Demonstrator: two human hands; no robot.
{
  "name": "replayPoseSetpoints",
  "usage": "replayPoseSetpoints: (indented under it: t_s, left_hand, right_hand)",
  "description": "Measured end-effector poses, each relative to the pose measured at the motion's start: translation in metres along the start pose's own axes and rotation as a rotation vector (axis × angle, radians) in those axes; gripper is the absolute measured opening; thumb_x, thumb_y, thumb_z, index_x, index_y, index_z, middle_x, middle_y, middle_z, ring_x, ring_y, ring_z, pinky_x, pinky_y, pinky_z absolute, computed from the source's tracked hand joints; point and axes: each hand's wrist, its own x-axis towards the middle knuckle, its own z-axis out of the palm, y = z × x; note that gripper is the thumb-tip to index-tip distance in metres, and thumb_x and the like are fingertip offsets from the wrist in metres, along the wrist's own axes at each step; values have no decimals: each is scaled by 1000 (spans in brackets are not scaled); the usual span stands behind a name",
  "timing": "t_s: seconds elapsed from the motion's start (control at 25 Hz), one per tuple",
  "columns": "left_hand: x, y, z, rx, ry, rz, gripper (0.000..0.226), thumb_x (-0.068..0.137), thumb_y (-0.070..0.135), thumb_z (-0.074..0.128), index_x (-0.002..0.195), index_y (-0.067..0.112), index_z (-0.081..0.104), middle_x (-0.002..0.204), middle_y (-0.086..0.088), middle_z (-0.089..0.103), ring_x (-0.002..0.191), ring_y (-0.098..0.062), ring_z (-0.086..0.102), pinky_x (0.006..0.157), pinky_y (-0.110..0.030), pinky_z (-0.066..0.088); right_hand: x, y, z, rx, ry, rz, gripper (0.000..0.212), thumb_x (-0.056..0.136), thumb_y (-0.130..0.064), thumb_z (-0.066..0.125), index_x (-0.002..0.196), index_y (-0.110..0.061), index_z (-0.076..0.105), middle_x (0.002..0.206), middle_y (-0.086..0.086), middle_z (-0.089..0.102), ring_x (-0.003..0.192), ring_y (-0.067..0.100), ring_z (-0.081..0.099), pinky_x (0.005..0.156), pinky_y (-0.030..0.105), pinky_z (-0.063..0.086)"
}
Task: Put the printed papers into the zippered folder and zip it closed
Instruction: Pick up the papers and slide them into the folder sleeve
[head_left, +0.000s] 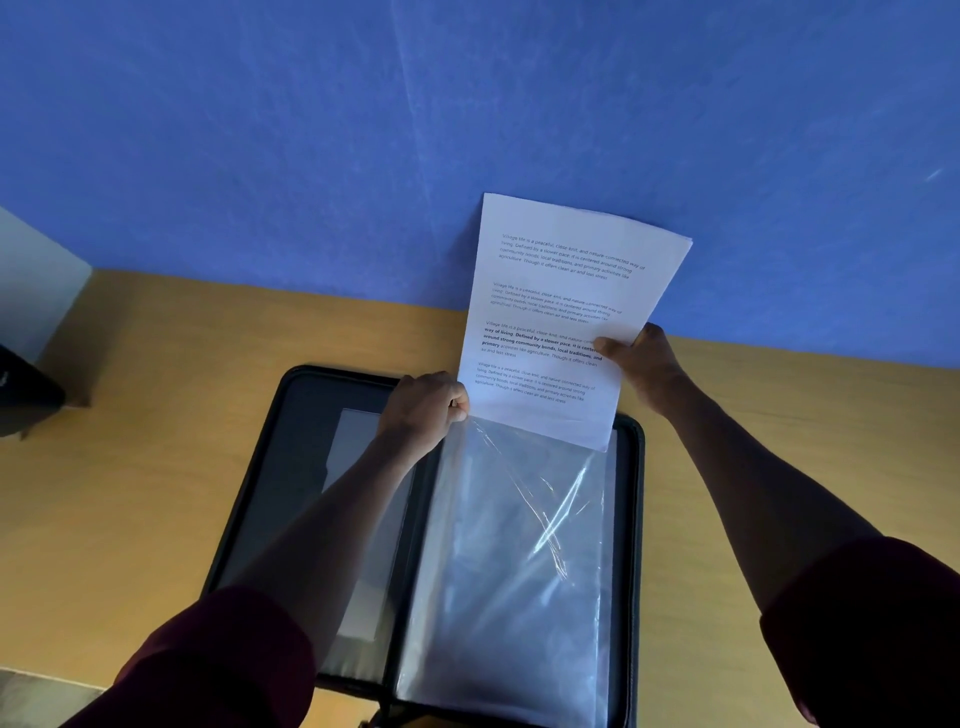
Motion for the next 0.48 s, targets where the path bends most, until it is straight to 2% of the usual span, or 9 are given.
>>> replayPoseSetpoints:
  t_s: [0.16,0.32,0.48]
  left_hand:
    - [1,-3,0,-2,-13,6,8,89,19,68,81,21,69,100,8,62,82,-14,60,78,-30,40]
    - [1,-4,-1,22,-12,13,9,90,19,66,82,22,68,98,10,63,85,-13,60,78,-30,37]
    - [5,-6,-3,32,-43,31,8,90,22,67,83,24,70,95,10,64,87,-14,61,80,-31,36]
  right_hand:
    - [2,-7,0,-67,-24,-9,20,85,-4,71,93,-23,69,96,-7,72,90,12,69,89,36,53]
    - [3,-10,0,-80,-25,-16,20,85,-5,71,96,-22,68,95,-8,71,88,9,68,84,32,52]
    - [4,-12,-2,-95,-32,-2,24,86,-5,72,108,-14,67,104,4,71,89,14,67,87,35,53]
